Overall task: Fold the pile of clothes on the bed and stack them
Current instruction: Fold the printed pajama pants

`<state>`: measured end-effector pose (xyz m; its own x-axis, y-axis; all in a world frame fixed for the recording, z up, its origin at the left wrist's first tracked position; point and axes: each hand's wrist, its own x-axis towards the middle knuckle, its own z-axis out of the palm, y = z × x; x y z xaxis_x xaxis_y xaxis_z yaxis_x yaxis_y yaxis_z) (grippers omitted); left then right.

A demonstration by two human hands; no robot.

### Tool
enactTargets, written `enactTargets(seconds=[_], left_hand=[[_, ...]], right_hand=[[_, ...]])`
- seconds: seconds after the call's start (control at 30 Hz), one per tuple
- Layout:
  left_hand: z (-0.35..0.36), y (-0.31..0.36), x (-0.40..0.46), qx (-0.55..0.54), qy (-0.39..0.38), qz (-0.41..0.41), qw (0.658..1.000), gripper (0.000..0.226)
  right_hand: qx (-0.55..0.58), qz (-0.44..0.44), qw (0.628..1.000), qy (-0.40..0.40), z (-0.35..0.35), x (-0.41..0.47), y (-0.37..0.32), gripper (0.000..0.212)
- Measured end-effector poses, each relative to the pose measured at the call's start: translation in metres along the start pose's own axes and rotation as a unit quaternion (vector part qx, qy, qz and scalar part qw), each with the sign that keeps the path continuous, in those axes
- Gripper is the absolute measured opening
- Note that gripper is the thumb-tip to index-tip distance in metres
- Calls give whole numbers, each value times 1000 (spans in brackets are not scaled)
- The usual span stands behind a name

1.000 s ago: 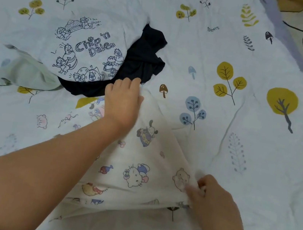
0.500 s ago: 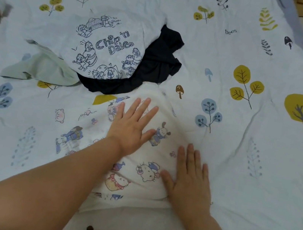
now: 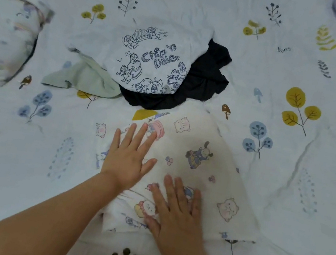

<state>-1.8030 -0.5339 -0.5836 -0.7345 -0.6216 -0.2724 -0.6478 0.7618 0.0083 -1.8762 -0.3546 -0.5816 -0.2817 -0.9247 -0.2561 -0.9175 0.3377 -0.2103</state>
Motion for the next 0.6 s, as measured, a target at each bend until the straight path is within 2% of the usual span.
enactTargets(seconds=[0.07, 0.13, 0.2, 0.23, 0.3, 0.37, 0.43, 0.5, 0.6], left_hand=[[-2, -1, -3, -18, 7, 6, 1000, 80], [-11, -4, -11, -71, 47, -9, 996, 79], [-24, -5, -23, -132, 130, -83, 979, 68], [-29, -7, -28, -166, 158, -140, 963, 64], [-38, -14, -37, -243, 135, -276, 920, 68], [-39, -24, -39, -356, 57, -382, 851, 73], [-39, -30, -40, -483, 19, -418, 770, 57], [-40, -32, -44, -541, -13, -417, 730, 39], [-43, -33, -49, -599, -53, -415, 683, 25]], right_hand=[[32, -11, 999, 25, -9, -1, -1, 55], [85, 7, 990, 109, -26, 1, 10, 45], [147, 85, 966, 197, -49, 9, 34, 38], [166, 138, 956, 201, -61, 13, 47, 39], [212, 245, 935, 142, -85, 21, 65, 44], [276, 315, 905, 71, -99, 31, 72, 48], [303, 335, 892, 17, -104, 40, 75, 40], [291, 343, 893, -11, -108, 47, 79, 35], [309, 339, 887, -43, -114, 52, 85, 25]])
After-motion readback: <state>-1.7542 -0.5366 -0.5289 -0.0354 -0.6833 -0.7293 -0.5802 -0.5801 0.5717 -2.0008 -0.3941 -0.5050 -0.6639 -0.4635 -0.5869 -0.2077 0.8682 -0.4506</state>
